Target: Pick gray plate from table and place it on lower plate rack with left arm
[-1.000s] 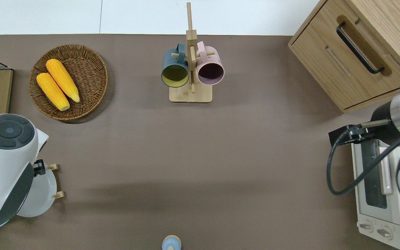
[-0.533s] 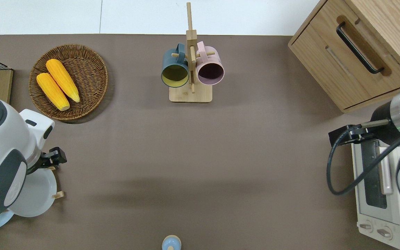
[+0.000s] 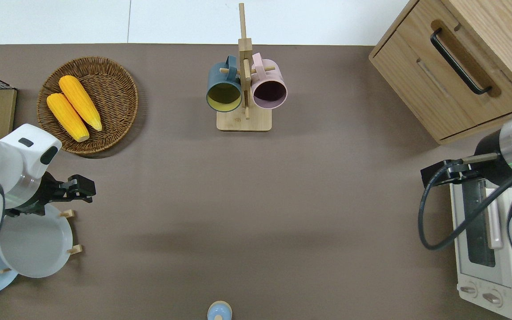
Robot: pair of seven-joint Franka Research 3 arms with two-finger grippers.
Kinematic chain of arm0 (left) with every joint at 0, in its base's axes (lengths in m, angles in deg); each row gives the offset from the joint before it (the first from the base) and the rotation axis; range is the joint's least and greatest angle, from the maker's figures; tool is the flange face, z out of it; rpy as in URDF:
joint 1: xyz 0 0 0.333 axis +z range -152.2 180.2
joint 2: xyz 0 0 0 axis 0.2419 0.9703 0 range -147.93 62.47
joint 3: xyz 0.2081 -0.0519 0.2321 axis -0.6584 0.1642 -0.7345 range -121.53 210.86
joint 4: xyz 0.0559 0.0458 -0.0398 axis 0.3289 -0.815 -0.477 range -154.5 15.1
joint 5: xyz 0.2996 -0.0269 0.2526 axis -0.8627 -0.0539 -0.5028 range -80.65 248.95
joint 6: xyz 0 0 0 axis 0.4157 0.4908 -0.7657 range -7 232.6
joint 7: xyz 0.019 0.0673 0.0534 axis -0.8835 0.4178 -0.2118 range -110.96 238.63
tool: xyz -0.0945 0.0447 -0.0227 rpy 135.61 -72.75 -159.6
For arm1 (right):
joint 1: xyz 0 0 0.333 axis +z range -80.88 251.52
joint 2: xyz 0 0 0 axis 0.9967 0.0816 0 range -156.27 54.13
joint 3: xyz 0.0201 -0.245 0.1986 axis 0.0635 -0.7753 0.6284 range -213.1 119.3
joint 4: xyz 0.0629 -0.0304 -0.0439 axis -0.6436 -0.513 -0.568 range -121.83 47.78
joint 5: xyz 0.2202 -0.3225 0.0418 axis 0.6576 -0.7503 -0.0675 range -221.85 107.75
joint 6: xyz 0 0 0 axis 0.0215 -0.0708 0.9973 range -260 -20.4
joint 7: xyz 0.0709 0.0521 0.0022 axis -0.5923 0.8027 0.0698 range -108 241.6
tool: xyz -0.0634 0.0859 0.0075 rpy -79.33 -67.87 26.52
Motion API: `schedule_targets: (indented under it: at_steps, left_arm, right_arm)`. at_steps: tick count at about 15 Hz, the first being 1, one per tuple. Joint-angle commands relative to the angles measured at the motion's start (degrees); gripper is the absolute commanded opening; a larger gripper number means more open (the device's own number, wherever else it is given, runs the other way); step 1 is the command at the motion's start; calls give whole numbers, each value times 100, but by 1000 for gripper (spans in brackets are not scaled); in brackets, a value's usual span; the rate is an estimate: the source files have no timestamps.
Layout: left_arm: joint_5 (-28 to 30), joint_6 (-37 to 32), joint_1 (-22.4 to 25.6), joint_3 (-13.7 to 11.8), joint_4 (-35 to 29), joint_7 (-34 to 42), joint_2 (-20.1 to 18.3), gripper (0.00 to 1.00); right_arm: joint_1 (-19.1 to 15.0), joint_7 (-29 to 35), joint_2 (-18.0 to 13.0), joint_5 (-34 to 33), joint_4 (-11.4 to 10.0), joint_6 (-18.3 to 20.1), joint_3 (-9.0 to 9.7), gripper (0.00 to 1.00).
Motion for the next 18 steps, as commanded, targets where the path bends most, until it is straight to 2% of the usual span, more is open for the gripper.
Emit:
schedule_targets:
  at_steps: [1,7,13,18]
  left_arm:
    - [392,215,168,129,149,362,93,998]
    - [525,399,274,401,431,591,190,998]
    - [525,523,335,463,588,696,137,998]
    - [543,-144,370,463,1265,811,155,998]
  right_arm:
    - [-132,68,-12,-28,41,62,113,983]
    - [-132,68,-12,-28,33,70,121,983]
    - [-132,68,-12,-28,41,62,113,983]
    - [-132,68,-12,-28,33,62,113,983]
